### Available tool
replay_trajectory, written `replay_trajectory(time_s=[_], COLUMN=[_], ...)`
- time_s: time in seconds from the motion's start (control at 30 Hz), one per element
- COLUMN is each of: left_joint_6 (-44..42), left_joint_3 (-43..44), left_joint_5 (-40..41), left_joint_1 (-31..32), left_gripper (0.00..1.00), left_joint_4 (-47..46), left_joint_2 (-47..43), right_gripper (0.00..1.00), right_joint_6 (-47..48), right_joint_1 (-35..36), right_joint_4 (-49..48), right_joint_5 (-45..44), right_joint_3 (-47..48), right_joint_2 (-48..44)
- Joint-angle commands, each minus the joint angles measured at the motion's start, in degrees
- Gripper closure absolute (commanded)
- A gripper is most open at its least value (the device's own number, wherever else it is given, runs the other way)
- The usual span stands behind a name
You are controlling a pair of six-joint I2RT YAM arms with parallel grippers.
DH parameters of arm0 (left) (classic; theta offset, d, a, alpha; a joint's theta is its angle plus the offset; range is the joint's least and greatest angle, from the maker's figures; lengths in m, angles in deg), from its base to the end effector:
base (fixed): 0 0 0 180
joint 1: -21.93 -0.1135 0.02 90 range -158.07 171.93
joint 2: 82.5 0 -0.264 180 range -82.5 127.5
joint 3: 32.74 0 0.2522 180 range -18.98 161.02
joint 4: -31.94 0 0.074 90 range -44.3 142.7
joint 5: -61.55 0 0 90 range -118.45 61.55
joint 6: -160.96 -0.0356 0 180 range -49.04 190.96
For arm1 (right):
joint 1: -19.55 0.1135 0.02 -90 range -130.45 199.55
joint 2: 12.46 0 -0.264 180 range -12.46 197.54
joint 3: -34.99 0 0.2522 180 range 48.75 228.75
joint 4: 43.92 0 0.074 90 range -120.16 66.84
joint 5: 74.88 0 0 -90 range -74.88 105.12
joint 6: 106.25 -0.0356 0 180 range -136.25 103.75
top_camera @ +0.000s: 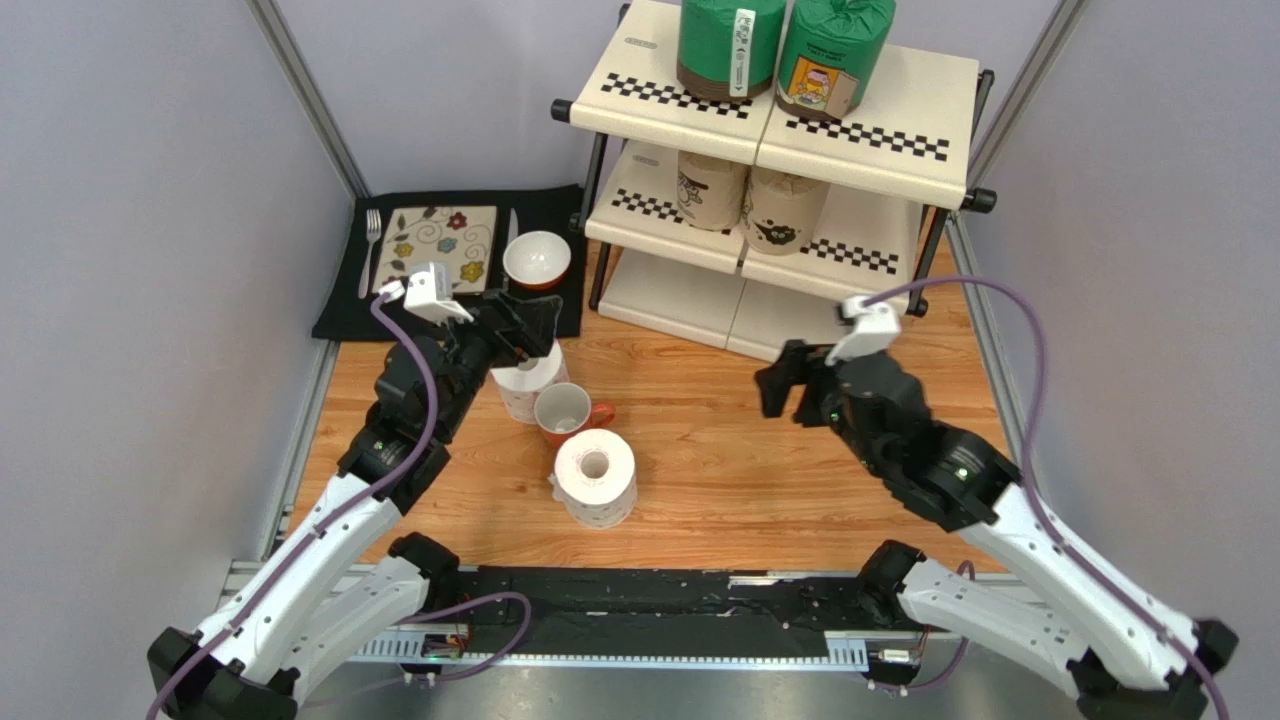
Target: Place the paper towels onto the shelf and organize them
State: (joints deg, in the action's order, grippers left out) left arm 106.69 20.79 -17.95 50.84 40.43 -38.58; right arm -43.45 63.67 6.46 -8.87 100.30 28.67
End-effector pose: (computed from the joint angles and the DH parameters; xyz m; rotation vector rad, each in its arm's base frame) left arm 0.1673 -0.0850 0.3409 -0.2438 1.5817 -0.7450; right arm 0.1155 0.0918 0.3434 -0.0324 2.0056 0.3783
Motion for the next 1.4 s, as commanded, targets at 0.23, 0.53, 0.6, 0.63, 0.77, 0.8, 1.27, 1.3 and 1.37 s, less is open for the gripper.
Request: replay_trajectory(time_s=[0.23, 0.53, 0.6, 0.63, 0.77, 0.8, 1.27, 1.3, 1.37], left_joint_6=[-5.14, -6.9, -6.98, -7.07, -7.51, -7.6, -7.78, -7.69, -7.51], left_joint_3=[-9.27, -9.44, -9.8, -9.97, -10.33, -10.41, -10.76, -10.76, -10.94], left_joint_5=[2.77, 2.42, 2.42, 2.5, 3.12, 3.12, 3.74, 3.82, 3.91], left_joint_1=[-0.08, -0.08, -0.08, -0.08, -0.08, -0.08, -0.08, -0.08, -0.08], left_gripper=[0.01, 0.01, 0.01, 0.01, 0.01, 0.01, 0.01, 0.01, 0.01], left_joint_4=[21.8, 23.47, 23.47, 23.56, 23.47, 23.38, 23.82, 23.82, 23.82], left_joint_2=[-10.43, -10.26, -10.35, -10.43, -10.7, -10.87, -11.23, -11.31, -11.4], right_gripper=[0.18, 0.17, 0.17, 0.17, 0.17, 0.17, 0.25, 0.27, 0.29], right_joint_6=[-8.48, -10.68, -11.12, -11.21, -11.38, -11.38, -10.33, -10.33, -10.15], right_joint_1=[16.26, 16.44, 16.7, 16.88, 17.58, 17.67, 21.18, 21.27, 21.45], right_joint_4=[-9.81, -12.18, -12.98, -12.98, -12.63, -12.89, -9.03, -8.85, -8.06], right_joint_5=[0.95, 11.94, 13.7, 14.05, 14.93, 15.11, 12.13, 11.86, 11.07], right_joint_3=[5.84, 10.59, 11.2, 11.55, 12.78, 13.05, 16.83, 16.92, 16.83], right_joint_2=[21.53, 33.05, 35.07, 35.95, 39.03, 39.99, 46.59, 46.68, 47.03])
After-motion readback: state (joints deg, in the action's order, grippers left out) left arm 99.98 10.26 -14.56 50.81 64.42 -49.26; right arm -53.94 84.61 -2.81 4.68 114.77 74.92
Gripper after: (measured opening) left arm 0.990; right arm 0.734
